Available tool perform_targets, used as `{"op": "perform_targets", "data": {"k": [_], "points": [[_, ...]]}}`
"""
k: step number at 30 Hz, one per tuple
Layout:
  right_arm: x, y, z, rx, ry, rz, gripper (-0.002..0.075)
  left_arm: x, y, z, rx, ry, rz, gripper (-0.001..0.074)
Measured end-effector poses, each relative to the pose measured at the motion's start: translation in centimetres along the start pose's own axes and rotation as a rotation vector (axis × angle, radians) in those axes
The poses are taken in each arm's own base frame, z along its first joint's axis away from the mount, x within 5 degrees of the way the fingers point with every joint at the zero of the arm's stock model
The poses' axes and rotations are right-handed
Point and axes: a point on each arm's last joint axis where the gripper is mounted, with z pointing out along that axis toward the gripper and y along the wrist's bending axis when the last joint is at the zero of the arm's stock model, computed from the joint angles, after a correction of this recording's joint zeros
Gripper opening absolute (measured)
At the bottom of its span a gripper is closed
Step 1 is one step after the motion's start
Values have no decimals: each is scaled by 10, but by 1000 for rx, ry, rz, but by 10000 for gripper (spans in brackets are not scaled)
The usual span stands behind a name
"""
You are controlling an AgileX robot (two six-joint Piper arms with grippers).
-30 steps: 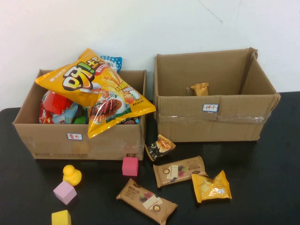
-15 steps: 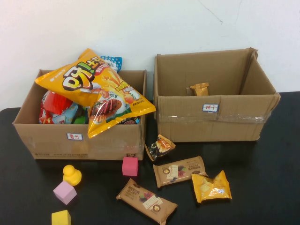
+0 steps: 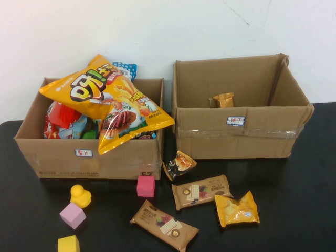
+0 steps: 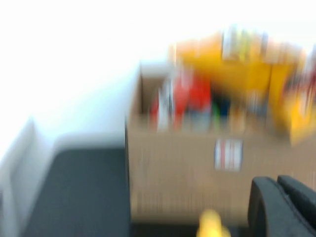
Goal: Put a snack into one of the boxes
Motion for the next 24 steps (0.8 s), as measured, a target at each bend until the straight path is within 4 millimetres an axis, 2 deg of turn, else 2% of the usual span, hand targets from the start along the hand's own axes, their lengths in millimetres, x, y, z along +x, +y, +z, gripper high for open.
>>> {"op": "perform_targets", "data": {"k": [6,12,19,21,24], "points": [[-44,-2,-12,27,-510,0,1,-30,-1,-5,16,-332,0,-1],[-70,-4,-33,45,-871,9,1,-46,-2,-12,25,-529,0,-2],[-73,-6,-37,24,-940,95,1,-54,-3,-18,53,-630,-70,-2],[-73,-6,-37,22,-927,115,1,-59,-3,-18,71,-593,-125,-2],[-82,-6,-36,14,-845,129,1,-79,-6,-22,76,-508,-138,-1]]}}
